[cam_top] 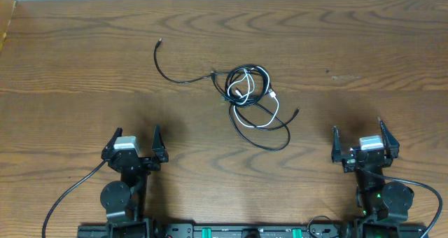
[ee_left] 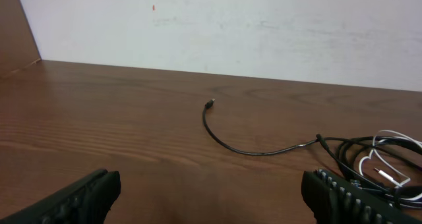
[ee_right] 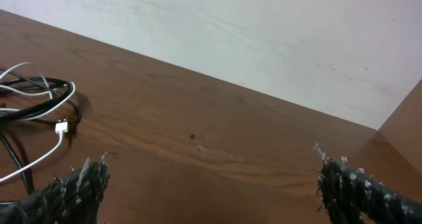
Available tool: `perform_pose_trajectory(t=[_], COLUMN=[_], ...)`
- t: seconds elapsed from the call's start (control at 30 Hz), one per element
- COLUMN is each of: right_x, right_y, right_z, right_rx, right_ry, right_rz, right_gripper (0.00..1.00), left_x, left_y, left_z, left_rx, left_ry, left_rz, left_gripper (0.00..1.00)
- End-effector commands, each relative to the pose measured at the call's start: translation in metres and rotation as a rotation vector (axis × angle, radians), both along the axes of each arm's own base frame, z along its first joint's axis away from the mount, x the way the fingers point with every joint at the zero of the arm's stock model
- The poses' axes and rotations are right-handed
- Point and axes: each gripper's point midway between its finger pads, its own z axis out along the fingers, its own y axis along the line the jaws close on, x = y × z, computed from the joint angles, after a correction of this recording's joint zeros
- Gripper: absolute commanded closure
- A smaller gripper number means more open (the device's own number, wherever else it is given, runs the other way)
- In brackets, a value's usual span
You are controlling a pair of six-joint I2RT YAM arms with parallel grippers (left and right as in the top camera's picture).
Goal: Untangle cables
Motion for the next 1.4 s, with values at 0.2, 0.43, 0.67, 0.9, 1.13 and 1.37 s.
perform_pose_trajectory(t=[0.2,0.43,0.67,0.9,1.13,1.37], right_x=[-0.0002,-0.0002,-0.0002,-0.0002,-0.0002,-0.0002], right_y=[0.0021,0.0021,0.0021,0.0021,0.0021,0.0021], right_z=[-0.0011,-0.0011,-0.0011,-0.0011,-0.0011,-0.0011], right_rx=[-0.011,-0.011,-0.011,-0.011,-0.011,-0.011], right_ry=[0.002,0.002,0.002,0.002,0.002,0.002], right_rz=[0.009,0.009,0.009,0.009,0.009,0.009], right_gripper=[0.01,0.01,0.01,0.01,0.01,0.01], left_x=[-0.0006,-0.0006,-0.0006,-0.0006,-0.0006,-0.0006], left_y=[-0.001,-0.001,-0.001,-0.001,-0.001,-0.001], left_z=[-0.0145,-0.0144,-0.0144,-0.0145,-0.0144,-0.0144], left_rx=[0.007,0.007,0.007,0.007,0.007,0.007], left_ry=[0.043,0.043,0.043,0.043,0.043,0.043], left_rz=[-0.006,-0.006,-0.006,-0.006,-0.006,-0.006], left_gripper=[0.07,0.07,0.07,0.07,0.07,0.07])
